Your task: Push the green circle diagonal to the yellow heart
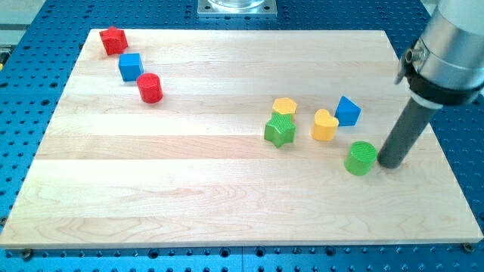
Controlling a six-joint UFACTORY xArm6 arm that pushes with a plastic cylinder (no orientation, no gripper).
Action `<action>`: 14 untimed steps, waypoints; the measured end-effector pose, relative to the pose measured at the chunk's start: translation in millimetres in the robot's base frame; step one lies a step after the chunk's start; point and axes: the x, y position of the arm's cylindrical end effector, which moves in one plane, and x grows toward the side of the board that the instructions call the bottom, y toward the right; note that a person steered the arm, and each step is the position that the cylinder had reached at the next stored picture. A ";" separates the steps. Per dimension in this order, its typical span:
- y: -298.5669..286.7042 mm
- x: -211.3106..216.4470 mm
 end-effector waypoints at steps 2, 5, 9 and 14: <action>-53.6 1.0; -81.5 33.5; -11.3 61.3; 27.7 -115.9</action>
